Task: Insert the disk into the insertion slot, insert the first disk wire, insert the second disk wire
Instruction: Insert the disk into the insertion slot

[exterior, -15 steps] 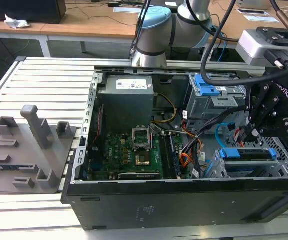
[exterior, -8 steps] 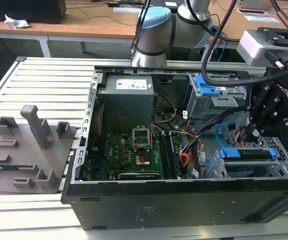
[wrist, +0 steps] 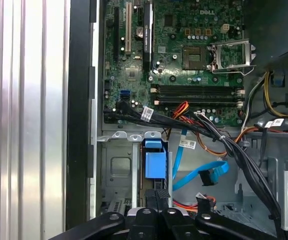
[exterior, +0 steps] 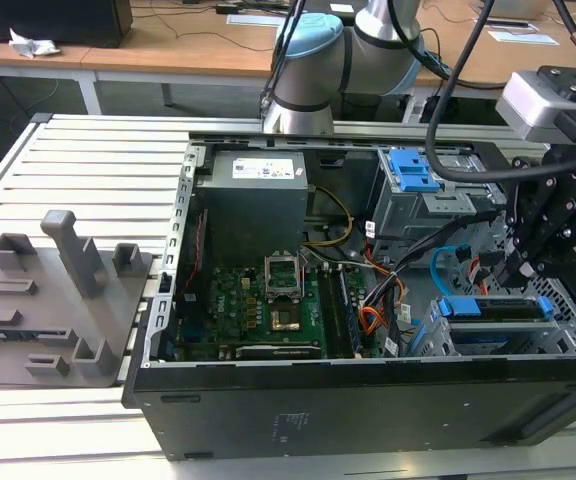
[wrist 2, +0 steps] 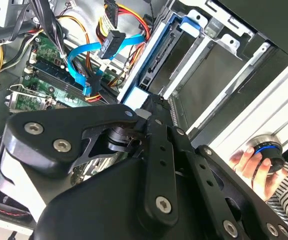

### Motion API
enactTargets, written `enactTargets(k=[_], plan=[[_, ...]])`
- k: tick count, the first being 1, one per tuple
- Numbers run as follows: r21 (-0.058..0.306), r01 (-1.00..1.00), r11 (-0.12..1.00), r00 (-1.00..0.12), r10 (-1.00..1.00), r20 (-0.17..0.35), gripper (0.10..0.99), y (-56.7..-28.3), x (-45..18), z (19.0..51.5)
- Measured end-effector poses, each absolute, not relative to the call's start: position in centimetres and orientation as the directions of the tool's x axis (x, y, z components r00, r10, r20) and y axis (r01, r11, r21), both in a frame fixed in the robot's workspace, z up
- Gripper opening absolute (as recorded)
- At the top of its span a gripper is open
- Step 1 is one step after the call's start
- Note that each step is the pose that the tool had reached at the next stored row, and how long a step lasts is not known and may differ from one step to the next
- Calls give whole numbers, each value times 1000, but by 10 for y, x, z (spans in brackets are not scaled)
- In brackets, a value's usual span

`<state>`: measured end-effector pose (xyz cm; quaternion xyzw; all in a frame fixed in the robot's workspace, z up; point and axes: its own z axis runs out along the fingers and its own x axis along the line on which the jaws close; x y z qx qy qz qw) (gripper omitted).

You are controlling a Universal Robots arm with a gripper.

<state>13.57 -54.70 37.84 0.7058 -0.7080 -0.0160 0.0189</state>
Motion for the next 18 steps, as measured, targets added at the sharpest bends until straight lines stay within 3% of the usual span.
enactTargets(k=[18], plan=[[49, -999, 3, -3, -1000, 4, 106, -547, 138, 363]])
